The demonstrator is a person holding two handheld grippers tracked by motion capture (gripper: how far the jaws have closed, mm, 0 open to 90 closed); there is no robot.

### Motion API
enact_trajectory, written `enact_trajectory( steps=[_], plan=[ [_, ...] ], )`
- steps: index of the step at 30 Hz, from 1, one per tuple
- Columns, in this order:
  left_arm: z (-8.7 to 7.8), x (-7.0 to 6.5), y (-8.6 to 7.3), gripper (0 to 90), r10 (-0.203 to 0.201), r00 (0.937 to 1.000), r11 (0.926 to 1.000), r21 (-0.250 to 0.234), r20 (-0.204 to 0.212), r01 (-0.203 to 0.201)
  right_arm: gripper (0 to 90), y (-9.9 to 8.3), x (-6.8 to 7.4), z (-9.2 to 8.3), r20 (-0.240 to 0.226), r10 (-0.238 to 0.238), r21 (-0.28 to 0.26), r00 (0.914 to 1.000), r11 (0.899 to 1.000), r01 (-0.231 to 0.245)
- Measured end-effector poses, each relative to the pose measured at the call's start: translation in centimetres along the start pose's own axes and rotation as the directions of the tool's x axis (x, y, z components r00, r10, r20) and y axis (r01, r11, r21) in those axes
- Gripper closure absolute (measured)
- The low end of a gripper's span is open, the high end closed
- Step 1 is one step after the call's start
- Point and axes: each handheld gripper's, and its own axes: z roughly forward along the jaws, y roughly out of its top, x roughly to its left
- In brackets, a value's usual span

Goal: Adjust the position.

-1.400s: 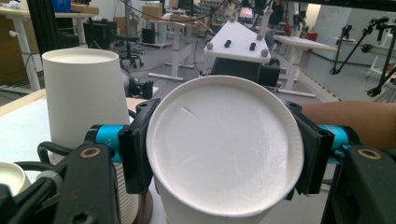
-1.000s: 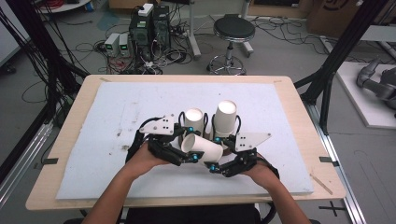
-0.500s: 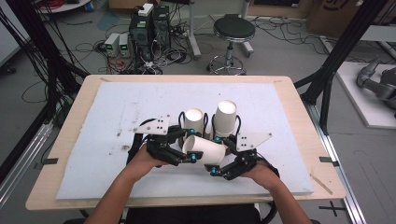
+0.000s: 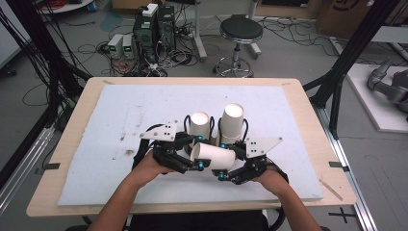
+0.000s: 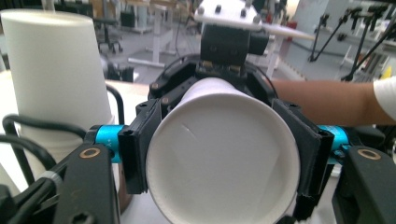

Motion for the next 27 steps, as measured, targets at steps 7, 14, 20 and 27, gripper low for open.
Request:
enact_trajectory(
  steps=[7,14,20,27],
  plan=[
    [-1.0,0.0,0.3,27.4,0.003,0.999,0.9999,0.015,-0.045,-0.003,33.7,0.0,-0.1,-0.1,0.021,-0.016,0.04,0.9996,0.999,0.015],
    [-0.6,0.4,-0.2,27.8,-0.017,0.9998,0.9993,0.033,-0.013,0.017,33.7,0.0,0.1,0.2,0.011,-0.019,0.061,0.9998,0.998,0.019],
    [-0.4,0.4,-0.4,35.6,-0.012,0.9999,0.9993,0.036,0.011,0.011,33.7,0.0,0.0,0.1,0.005,-0.015,0.061,0.9999,0.998,0.014],
    [-0.6,0.5,-0.9,36.2,-0.027,0.9993,0.999,-0.033,0.027,0.028,23.6,0.2,0.2,0.0,0.022,-0.006,0.015,0.9997,1.0,0.006]
  ],
)
